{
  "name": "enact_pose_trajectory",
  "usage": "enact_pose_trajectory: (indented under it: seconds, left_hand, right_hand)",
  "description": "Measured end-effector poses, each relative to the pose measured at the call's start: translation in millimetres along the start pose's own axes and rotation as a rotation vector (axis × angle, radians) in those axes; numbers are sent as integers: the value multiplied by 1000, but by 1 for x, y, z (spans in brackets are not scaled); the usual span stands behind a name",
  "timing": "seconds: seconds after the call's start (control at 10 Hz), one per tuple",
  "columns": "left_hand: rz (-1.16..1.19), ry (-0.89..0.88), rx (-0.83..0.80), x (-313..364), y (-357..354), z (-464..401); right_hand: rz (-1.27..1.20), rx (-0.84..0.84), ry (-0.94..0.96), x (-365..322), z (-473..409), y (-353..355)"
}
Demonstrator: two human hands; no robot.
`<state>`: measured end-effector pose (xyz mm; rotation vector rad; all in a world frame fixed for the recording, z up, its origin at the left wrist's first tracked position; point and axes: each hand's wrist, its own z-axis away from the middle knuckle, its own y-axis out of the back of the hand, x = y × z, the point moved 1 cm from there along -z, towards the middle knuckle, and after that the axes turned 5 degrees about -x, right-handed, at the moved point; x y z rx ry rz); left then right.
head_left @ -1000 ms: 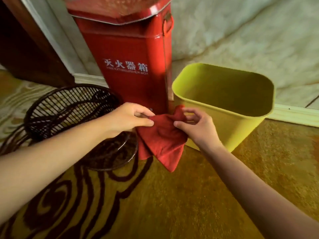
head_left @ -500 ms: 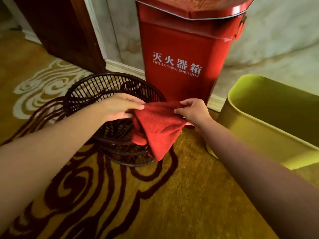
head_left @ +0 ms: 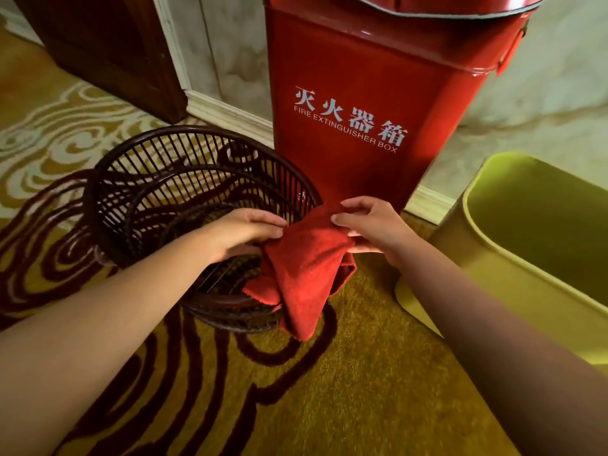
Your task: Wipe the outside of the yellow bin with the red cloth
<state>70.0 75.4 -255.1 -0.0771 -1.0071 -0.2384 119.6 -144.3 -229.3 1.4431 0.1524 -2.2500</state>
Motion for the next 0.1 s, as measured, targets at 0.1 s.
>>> enact_pose_trajectory:
  seconds: [0.1]
  left_hand:
    - [-55,19,119,19,7,5]
  right_hand:
    - [112,53,-34,-14,4,9]
